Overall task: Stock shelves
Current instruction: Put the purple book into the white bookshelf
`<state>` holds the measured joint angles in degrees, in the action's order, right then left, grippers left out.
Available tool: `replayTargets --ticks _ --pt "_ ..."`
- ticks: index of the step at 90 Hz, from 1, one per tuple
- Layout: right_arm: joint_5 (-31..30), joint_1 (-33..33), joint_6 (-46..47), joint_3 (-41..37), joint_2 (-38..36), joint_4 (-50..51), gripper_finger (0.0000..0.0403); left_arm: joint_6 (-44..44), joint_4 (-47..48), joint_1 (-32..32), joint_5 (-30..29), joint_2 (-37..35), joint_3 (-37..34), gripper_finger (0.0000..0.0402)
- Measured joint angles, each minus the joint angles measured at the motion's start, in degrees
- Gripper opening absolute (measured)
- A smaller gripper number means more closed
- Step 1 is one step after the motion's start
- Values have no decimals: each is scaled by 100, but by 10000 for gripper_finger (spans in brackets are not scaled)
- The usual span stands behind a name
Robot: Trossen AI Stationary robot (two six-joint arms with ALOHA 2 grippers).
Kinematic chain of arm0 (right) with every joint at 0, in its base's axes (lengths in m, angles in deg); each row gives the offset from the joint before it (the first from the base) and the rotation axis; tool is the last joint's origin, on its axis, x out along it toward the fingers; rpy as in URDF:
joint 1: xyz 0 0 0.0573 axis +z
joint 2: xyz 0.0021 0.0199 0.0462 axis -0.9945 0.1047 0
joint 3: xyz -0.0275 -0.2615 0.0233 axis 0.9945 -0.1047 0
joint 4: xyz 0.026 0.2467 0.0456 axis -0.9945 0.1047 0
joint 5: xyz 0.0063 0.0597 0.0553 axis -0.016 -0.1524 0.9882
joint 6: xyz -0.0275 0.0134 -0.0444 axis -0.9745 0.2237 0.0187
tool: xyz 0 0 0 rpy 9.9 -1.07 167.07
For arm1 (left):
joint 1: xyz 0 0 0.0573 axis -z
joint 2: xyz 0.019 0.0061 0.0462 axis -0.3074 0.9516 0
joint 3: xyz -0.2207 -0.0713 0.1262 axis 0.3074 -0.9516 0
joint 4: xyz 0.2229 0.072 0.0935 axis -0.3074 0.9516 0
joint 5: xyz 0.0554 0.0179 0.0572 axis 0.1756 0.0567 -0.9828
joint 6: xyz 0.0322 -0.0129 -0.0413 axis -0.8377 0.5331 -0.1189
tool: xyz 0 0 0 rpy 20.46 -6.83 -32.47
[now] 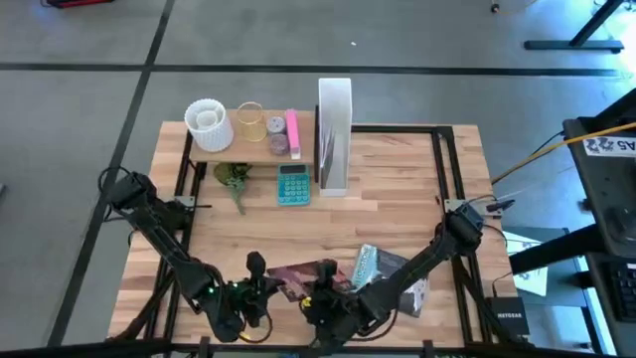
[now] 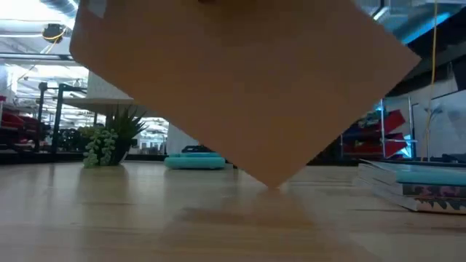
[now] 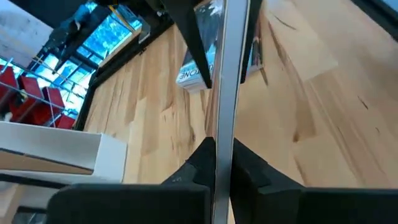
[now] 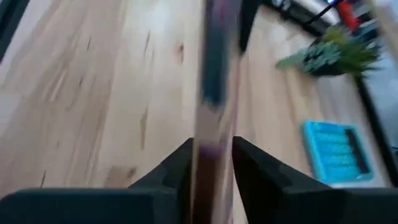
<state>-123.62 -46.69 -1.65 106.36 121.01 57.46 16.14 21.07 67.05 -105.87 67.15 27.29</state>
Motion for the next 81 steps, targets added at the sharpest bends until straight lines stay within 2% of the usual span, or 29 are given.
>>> replayTargets --ticks 22,38,48,64,71,81 --pt "-35 13 652 0 0 335 81 8 213 0 39 -2 187 1" --pt "-198 21 975 0 0 343 11 62 300 2 39 -2 187 5" --pt "-384 64 1381 3 0 664 6 46 313 67 149 -2 190 28" --pt "-578 104 2948 -28 2 2369 3 240 418 389 56 -170 191 84" --pt "-631 103 3352 -123 0 2428 3 387 506 520 -89 -277 195 102" --pt "-829 48 3087 -136 9 1858 2 539 627 642 -317 -309 193 114"
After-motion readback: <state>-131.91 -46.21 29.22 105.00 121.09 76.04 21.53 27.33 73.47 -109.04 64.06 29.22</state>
